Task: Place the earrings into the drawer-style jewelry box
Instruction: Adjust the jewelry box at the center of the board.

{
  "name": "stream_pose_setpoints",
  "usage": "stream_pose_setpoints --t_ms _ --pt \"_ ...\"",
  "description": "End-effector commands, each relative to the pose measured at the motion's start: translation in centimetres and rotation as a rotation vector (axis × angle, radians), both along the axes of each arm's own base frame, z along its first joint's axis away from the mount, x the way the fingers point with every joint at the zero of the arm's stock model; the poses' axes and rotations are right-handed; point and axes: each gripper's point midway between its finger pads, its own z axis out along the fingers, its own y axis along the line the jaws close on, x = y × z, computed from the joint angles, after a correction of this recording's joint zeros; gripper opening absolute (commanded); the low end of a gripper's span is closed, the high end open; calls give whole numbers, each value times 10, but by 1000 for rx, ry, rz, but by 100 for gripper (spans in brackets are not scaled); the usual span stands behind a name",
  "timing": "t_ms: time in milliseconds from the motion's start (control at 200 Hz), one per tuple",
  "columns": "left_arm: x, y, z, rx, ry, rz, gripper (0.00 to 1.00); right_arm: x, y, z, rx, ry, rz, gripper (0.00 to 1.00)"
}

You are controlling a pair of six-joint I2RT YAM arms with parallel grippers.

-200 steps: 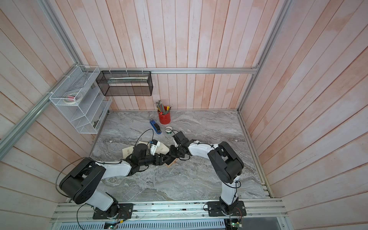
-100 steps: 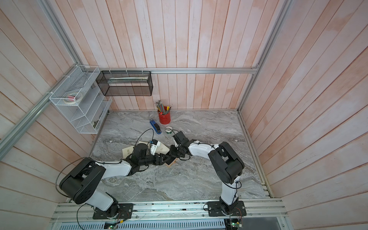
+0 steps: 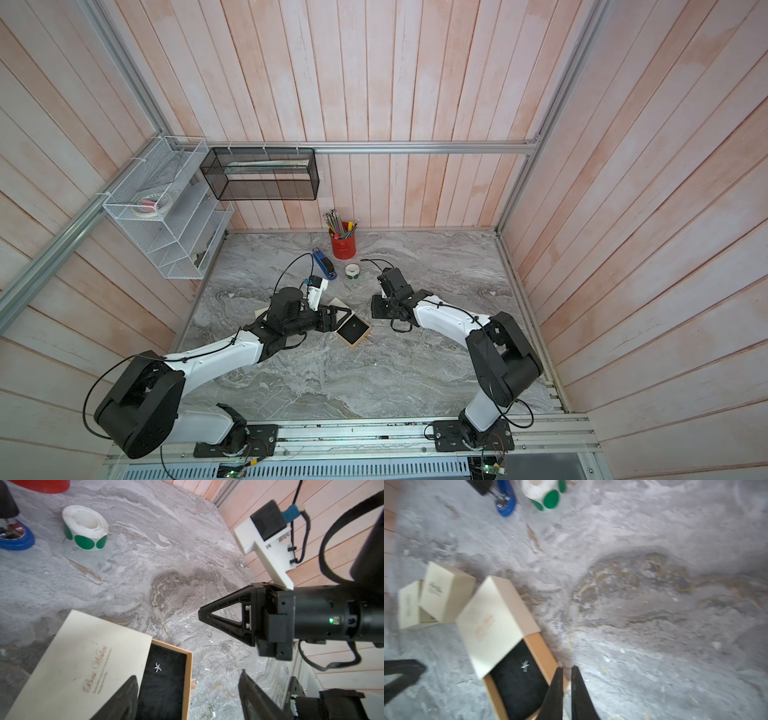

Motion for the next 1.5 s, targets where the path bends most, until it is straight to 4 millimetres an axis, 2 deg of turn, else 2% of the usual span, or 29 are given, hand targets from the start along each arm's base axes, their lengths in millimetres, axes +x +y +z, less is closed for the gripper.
stream_pose_setpoints --t_ms 0,200,360,650,765,920,1040,1145,1295,1370,1495 --pt "-7 13 -16 83 24 46 77 -10 -11 -29 -89 60 41 10" --pt "-10 18 -21 65 50 78 77 -6 14 -40 -48 79 156 10" --pt "-8 18 -18 49 51 95 77 -22 32 -44 -61 88 274 8" --pt "-4 19 -16 42 52 115 77 -47 56 -34 -50 54 433 8" --pt "-2 30 -15 39 49 174 77 -56 67 -30 -46 41 490 8" --pt "-3 59 -13 32 35 295 77 -63 84 -24 -24 26 552 8" --pt "-4 75 -7 38 6 357 81 -65 93 -20 -11 14 582 12" --pt "-5 78 -7 46 7 363 84 -61 85 -14 -54 -24 578 16" --pt "-9 65 -8 2 18 305 85 -41 51 -4 -171 -74 544 23" --pt "-13 54 -8 5 15 275 85 -32 35 3 -203 -105 536 37" --pt "-19 31 -5 2 9 221 85 -10 14 20 -238 -195 510 68"
